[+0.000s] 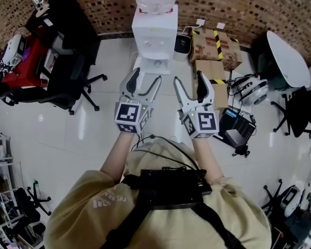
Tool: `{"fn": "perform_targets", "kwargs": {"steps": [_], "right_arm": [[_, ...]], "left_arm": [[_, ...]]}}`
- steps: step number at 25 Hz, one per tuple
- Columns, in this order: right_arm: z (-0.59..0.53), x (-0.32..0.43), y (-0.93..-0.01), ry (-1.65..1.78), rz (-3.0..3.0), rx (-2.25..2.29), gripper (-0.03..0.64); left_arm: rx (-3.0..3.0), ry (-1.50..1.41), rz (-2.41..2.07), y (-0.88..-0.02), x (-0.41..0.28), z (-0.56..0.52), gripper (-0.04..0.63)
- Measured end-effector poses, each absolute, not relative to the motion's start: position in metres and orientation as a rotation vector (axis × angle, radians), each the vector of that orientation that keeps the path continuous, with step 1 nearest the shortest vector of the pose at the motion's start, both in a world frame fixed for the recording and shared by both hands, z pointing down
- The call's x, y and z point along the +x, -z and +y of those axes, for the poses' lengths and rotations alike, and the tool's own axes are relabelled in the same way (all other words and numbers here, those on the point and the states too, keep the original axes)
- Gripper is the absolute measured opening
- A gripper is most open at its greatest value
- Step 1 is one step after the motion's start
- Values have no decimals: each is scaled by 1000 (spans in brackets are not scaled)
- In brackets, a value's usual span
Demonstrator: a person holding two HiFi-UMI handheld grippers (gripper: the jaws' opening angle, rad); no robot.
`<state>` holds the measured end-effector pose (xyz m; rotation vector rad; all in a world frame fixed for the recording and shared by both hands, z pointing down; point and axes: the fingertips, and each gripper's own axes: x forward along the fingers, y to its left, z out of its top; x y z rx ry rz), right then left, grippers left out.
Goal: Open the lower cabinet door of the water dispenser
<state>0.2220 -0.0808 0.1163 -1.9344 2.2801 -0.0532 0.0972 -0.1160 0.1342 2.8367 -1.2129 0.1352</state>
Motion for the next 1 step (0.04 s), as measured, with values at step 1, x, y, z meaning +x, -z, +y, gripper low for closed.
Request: {"fn": "perform_targets", "kwargs": {"steps": [1], "right_arm": [[-83, 221, -118, 56, 2288, -1931, 350]], "left_arm": [[2837, -137, -1212, -136, 98, -116, 295]]}}
